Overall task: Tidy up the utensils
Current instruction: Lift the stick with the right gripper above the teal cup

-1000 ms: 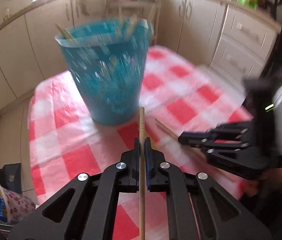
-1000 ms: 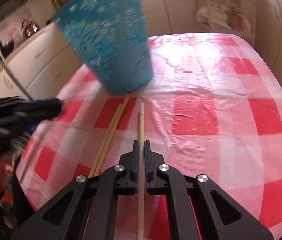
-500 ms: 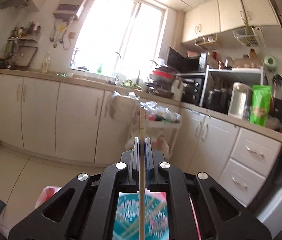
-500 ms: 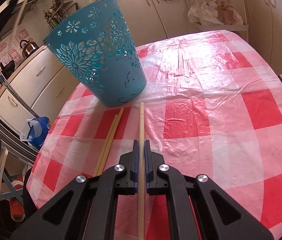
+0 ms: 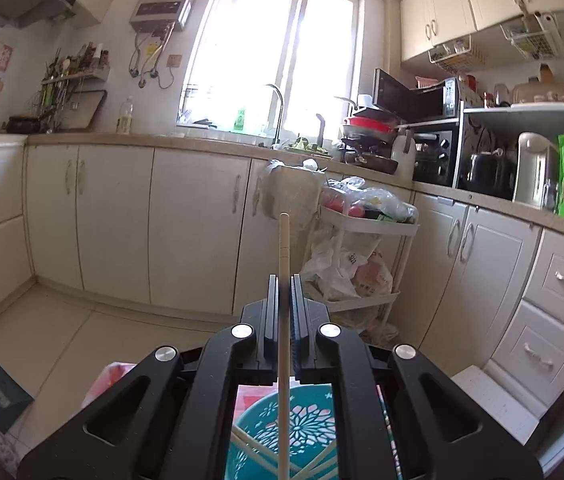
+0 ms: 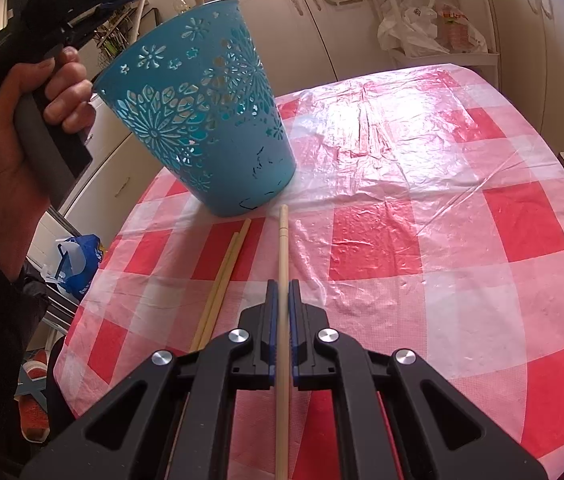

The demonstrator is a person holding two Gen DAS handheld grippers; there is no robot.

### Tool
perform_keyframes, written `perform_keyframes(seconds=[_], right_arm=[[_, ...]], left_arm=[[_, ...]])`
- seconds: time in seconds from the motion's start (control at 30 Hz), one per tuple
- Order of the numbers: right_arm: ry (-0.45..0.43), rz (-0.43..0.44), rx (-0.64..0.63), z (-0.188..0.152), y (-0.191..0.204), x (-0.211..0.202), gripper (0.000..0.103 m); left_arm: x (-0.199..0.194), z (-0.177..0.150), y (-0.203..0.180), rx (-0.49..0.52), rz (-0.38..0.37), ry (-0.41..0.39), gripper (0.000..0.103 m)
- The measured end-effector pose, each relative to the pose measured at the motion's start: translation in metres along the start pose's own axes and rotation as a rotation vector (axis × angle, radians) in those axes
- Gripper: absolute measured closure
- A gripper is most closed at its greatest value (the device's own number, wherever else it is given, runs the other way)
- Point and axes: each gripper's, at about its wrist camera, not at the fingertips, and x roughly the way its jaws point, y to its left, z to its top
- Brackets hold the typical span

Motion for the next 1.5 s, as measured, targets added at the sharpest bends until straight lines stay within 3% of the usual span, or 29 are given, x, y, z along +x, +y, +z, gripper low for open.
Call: perform_keyframes(seconds=[0.1,0.57,0.77,0.83,0.97,1.2,1.4,1.5], right_arm=[[0.001,-0.002,0.001,0.000,-0.001,0.000,0.097],[-0.019,-0.004,0.001,0.000,-0.001,-0.003,0.097],[-0.063,-0.008,0.003,0.000,-0.001,-0.010,0.097],[-0.090,-0.008,0.008,0.001,-0.001,-0.015,0.097],[-0.235,0.061,0.038,0.012,0.005,-0.033,0.097],[-0.651,0.191,-0.008,0.062,0.053,-0.088,0.097],[-0.870,0.173,-0.050,0.102,0.082,-0.103,0.097],[-0.934,0.148,-0.041,0.120,0.085,-0.097,0.097]], left_arm=[[-0.002,-0.005,-0.004,0.050,0.010,0.010,0.098],[-0.006,-0.053,-0.001,0.112,0.020,0.159,0.096],[-0.038,-0.056,0.012,0.069,0.033,0.114,0.076],[-0.052,-0.058,0.021,0.037,0.063,0.084,0.064],[-0.073,-0.072,0.042,-0.035,0.122,0.072,0.061],[-0.080,-0.089,0.052,-0.094,0.144,0.118,0.061],[-0.088,-0.086,0.043,-0.093,0.129,0.096,0.058],[-0.092,-0.083,0.041,-0.093,0.133,0.077,0.058]])
